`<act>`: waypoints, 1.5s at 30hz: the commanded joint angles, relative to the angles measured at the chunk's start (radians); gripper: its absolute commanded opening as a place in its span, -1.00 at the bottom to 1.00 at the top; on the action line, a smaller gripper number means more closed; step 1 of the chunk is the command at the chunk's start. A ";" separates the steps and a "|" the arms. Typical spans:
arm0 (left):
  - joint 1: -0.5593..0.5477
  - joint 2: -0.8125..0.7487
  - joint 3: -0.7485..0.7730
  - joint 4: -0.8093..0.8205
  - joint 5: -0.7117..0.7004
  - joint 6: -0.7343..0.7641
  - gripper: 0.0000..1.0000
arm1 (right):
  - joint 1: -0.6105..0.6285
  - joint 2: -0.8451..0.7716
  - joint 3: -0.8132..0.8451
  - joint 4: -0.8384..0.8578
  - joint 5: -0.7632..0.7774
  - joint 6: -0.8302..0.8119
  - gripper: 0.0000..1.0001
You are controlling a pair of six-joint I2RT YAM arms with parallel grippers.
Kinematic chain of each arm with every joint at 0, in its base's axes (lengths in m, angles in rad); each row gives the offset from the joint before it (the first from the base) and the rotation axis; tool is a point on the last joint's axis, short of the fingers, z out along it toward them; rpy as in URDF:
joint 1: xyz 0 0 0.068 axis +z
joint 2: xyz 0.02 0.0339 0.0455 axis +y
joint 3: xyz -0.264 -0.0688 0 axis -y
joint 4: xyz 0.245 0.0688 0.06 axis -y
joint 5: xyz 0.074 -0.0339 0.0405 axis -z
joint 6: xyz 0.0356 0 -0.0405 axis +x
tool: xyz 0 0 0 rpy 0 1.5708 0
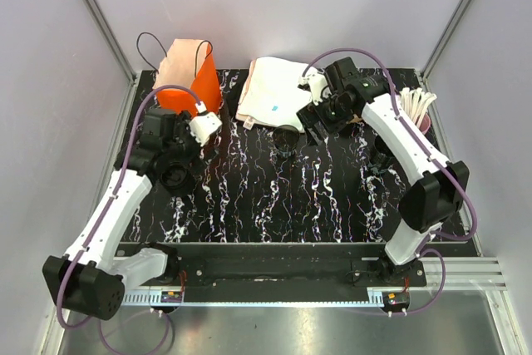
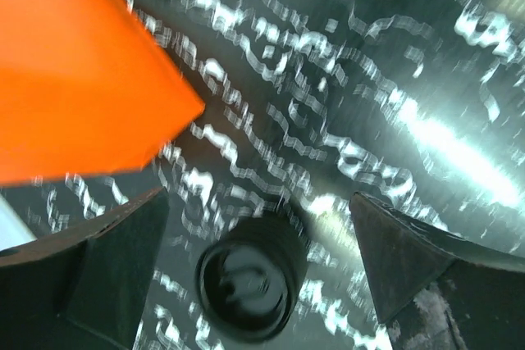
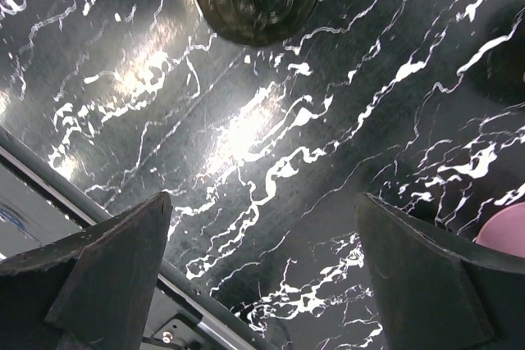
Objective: Pack the takeout coffee
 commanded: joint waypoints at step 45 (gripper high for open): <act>0.310 0.150 -0.134 -0.191 0.089 0.355 0.14 | 0.009 -0.131 -0.225 0.163 -0.023 -0.061 1.00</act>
